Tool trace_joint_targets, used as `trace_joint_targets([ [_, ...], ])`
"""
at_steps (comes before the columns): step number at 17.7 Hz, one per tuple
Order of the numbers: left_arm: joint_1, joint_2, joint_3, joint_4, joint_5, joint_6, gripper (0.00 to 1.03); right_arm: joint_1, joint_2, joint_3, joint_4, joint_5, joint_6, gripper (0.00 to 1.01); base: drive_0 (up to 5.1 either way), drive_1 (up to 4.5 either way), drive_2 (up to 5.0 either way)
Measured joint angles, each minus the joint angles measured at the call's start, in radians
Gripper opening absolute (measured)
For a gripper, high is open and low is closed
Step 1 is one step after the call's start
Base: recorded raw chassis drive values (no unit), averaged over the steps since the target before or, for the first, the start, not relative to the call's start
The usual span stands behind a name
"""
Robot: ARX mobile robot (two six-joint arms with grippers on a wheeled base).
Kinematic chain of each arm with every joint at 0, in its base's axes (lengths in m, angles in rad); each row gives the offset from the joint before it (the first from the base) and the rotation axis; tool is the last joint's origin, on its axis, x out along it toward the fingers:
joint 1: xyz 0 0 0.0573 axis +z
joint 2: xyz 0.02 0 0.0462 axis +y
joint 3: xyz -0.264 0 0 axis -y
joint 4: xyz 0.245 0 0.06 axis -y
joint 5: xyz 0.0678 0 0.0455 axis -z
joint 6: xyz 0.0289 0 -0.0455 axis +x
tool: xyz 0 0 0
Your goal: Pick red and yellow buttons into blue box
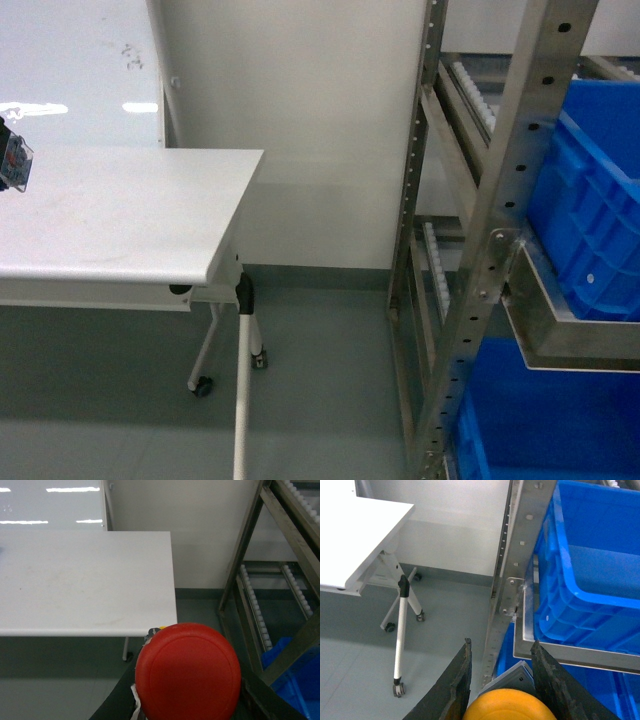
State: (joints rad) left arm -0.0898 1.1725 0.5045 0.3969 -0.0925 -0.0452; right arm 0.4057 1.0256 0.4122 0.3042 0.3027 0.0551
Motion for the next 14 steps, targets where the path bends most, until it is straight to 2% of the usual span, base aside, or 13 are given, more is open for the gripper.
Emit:
trace_joint_targets([
  [14, 0.0, -0.001, 0.0, 0.0, 0.002, 0.0, 0.31, 0.0, 0.0, 0.0, 0.0, 0.0, 0.0, 0.32, 5.0, -2.4, -2.4],
])
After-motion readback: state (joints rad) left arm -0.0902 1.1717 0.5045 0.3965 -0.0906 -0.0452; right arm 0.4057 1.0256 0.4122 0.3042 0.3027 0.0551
